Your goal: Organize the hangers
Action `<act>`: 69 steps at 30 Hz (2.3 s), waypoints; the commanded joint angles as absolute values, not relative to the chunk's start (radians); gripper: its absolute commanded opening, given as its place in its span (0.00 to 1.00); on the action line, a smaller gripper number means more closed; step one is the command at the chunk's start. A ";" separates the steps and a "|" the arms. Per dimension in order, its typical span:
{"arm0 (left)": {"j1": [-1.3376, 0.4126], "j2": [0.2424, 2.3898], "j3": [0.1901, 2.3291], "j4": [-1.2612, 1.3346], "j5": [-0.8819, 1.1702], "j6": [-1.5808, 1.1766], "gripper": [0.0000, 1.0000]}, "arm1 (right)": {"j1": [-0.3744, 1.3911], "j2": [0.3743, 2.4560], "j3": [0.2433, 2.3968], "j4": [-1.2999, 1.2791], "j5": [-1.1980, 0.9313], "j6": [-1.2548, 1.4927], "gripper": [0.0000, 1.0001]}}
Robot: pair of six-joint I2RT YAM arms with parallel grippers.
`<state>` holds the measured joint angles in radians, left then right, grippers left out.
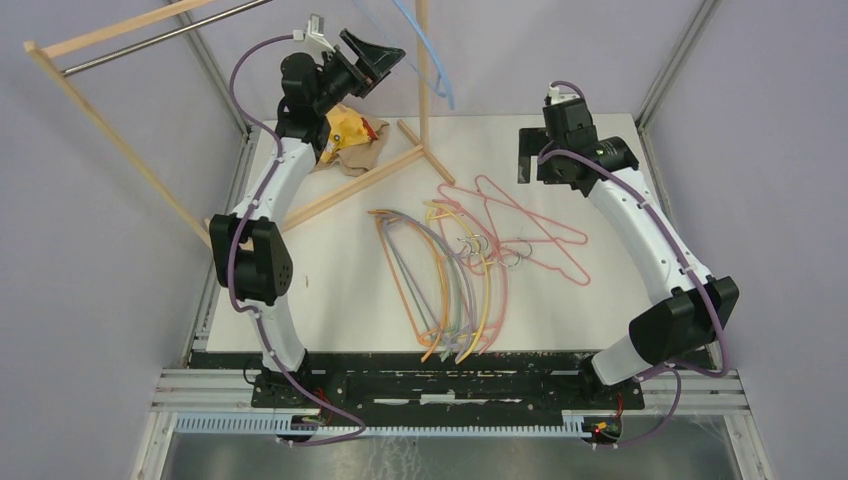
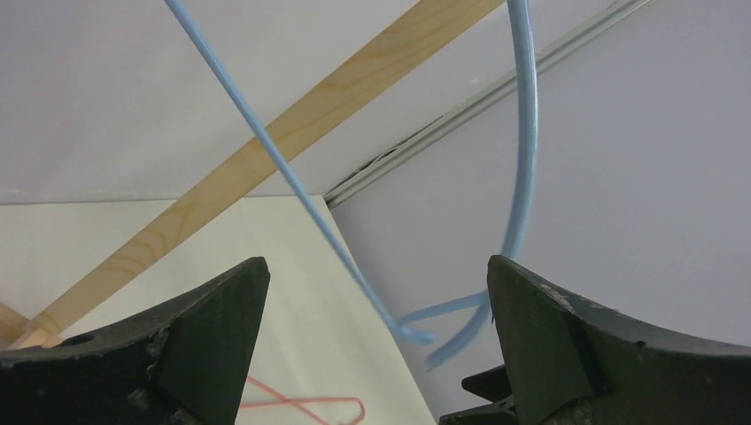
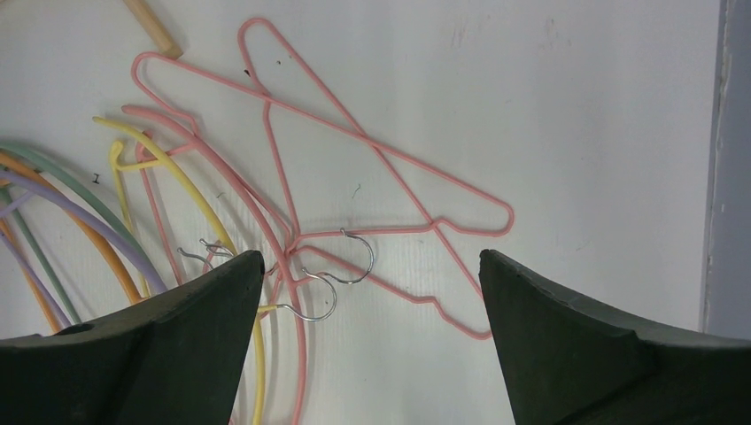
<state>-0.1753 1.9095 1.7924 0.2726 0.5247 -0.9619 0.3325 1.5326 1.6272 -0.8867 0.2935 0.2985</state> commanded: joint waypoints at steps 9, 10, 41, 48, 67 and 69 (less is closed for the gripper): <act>-0.178 1.645 1.711 -0.039 0.338 -0.551 0.99 | 0.331 1.466 1.456 -0.853 0.026 0.308 0.88; -0.177 1.604 1.673 -0.070 0.313 -0.529 0.99 | 0.333 1.468 1.425 -0.846 -0.016 0.307 0.86; -0.160 1.218 1.215 -0.310 0.212 -0.518 0.99 | 0.518 1.820 1.150 -0.531 -0.580 0.352 0.51; -0.161 1.215 1.230 -0.342 0.209 -0.504 0.99 | 0.521 1.820 1.128 -0.516 -0.583 0.357 0.37; -0.176 1.179 1.199 -0.328 0.315 -0.562 0.99 | 0.521 1.553 1.403 -0.752 -0.296 0.375 0.01; -0.189 1.179 1.200 -0.320 0.328 -0.579 0.98 | 0.521 1.576 1.440 -0.740 -0.245 0.384 0.01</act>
<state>-0.1699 1.2087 1.1927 -0.3645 0.2741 -0.5293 0.5190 1.5845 1.3476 -0.7536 -0.3637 0.3576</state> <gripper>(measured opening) 0.987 0.066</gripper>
